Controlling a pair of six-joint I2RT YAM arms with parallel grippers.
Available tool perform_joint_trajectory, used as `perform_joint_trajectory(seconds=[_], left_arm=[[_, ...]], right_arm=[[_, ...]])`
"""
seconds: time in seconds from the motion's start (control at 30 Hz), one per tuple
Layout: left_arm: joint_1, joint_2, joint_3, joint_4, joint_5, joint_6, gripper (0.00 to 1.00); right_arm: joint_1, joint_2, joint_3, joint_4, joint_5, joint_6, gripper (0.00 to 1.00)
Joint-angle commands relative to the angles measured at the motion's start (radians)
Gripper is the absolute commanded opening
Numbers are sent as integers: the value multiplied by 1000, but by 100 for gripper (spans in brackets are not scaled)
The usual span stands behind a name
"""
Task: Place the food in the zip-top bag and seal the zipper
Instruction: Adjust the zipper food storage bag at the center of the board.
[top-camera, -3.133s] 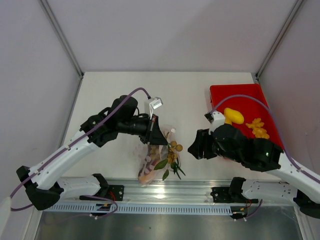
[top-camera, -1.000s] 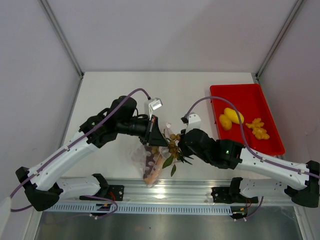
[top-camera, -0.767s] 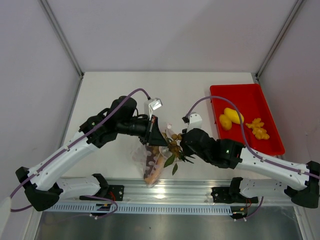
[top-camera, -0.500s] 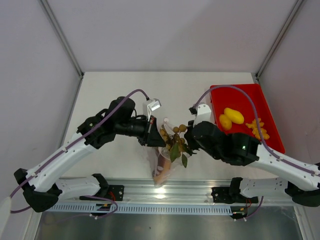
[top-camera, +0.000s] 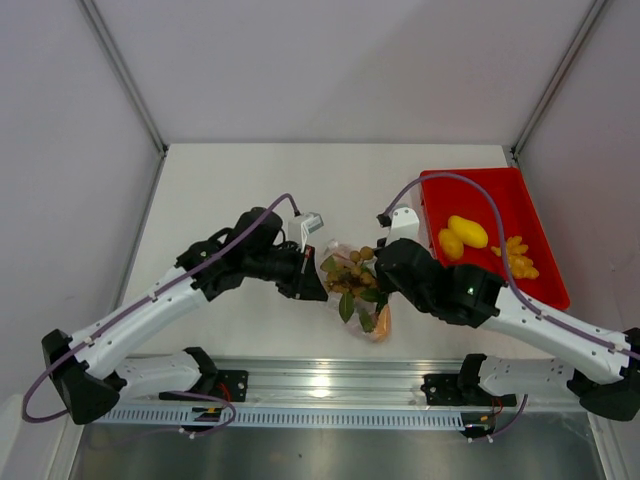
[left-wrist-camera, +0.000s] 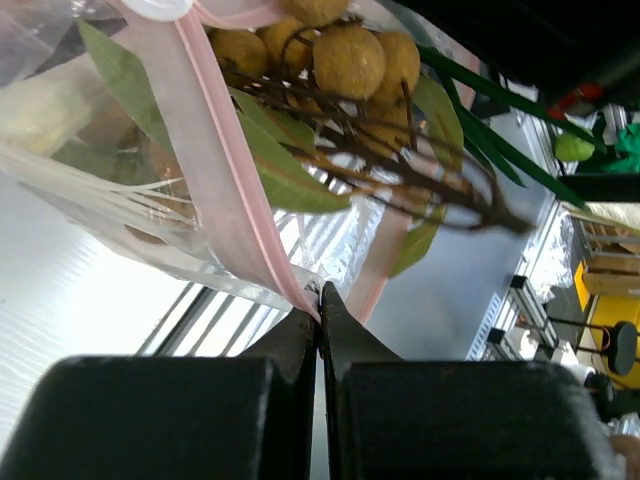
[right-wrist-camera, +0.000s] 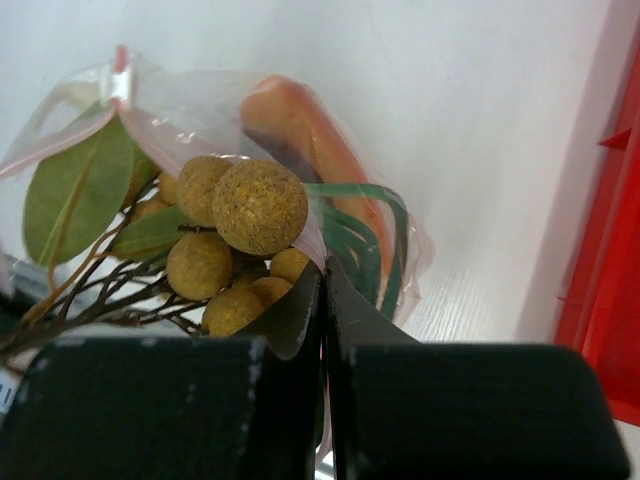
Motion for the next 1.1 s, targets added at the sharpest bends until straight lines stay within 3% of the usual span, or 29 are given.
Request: perform_joint_trajectory(seconds=[0.0, 0.13, 0.23, 0.27, 0.4, 0.6, 0.77, 0.9, 0.93, 1.07], left_arm=[[7, -5, 78, 25, -19, -3, 1], [6, -68, 98, 72, 27, -43, 0], [9, -64, 46, 63, -31, -28, 1], [29, -42, 0, 62, -28, -26, 1], [53, 76, -66, 128, 7, -22, 1], [83, 119, 50, 111, -5, -12, 1], [75, 14, 138, 79, -7, -31, 1], [72, -47, 25, 111, -66, -28, 1], [87, -22, -24, 118, -71, -26, 0], [112, 175, -60, 188, -68, -8, 0]], right_arm=[[27, -27, 82, 84, 7, -85, 0], [170, -49, 131, 102, 69, -124, 0], [243, -70, 96, 148, 119, -122, 0], [233, -67, 77, 154, 116, -111, 0], [-43, -24, -39, 207, -70, -81, 0], [-109, 0, 42, 191, -49, -128, 0], [105, -108, 83, 282, 40, -277, 0], [205, -161, -33, 352, 53, -291, 0], [190, -156, -68, 366, 57, -279, 0], [-174, -29, -168, 433, -137, -193, 0]])
